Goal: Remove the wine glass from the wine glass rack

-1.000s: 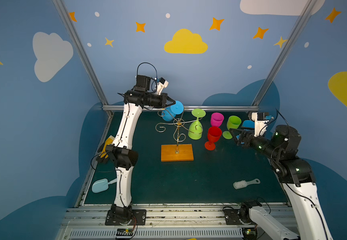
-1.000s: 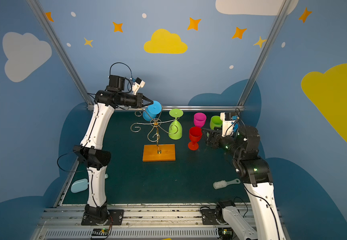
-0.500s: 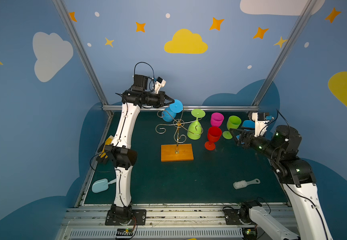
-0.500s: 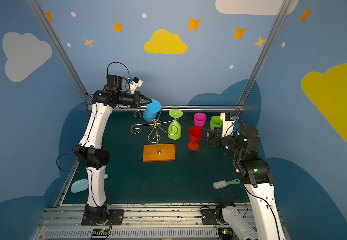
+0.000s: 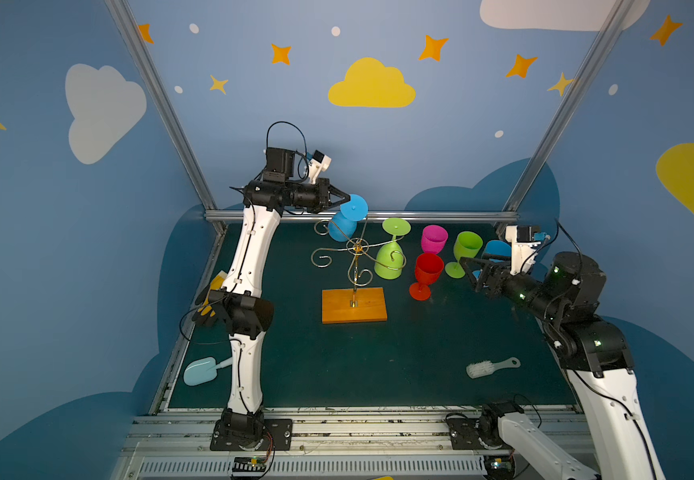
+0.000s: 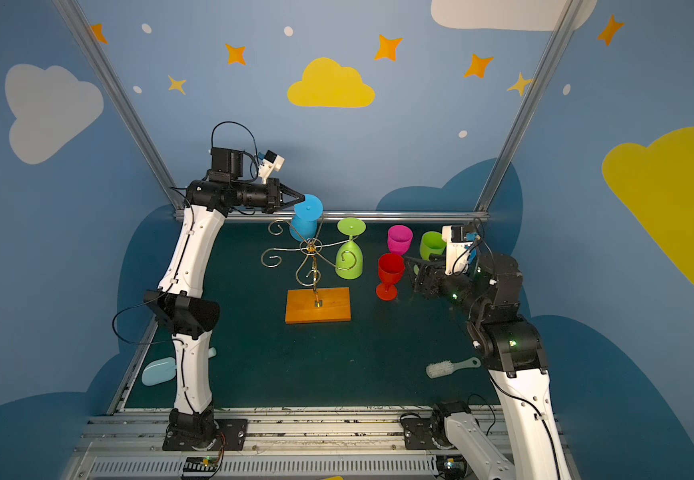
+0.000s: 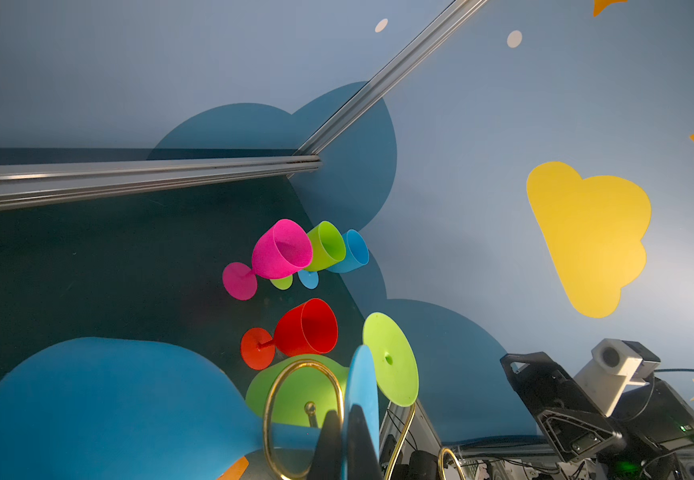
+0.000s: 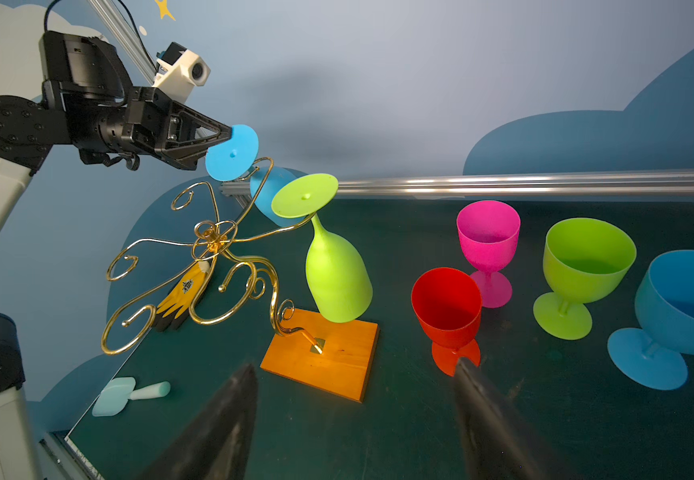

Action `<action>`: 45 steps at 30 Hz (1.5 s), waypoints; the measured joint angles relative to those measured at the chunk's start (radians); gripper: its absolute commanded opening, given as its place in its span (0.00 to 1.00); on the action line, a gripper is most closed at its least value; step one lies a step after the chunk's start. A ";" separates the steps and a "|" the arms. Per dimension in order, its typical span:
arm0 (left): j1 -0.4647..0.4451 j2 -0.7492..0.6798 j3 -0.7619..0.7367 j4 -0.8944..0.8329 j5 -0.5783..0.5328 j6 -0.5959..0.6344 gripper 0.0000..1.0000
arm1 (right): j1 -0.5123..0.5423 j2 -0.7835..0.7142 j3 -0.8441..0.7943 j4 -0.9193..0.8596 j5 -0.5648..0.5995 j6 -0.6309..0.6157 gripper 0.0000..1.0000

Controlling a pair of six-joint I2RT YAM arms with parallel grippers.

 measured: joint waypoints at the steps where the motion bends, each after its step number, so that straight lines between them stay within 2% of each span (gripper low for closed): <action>1: 0.000 0.001 0.000 0.004 0.000 -0.005 0.03 | 0.000 -0.001 0.000 0.000 0.000 0.000 0.73; 27: -0.035 0.023 0.000 0.114 -0.002 -0.082 0.03 | 0.000 -0.020 0.000 -0.023 0.014 -0.011 0.74; 45: -0.043 0.033 0.000 0.075 0.004 -0.026 0.03 | 0.000 -0.020 0.000 -0.028 0.014 -0.018 0.74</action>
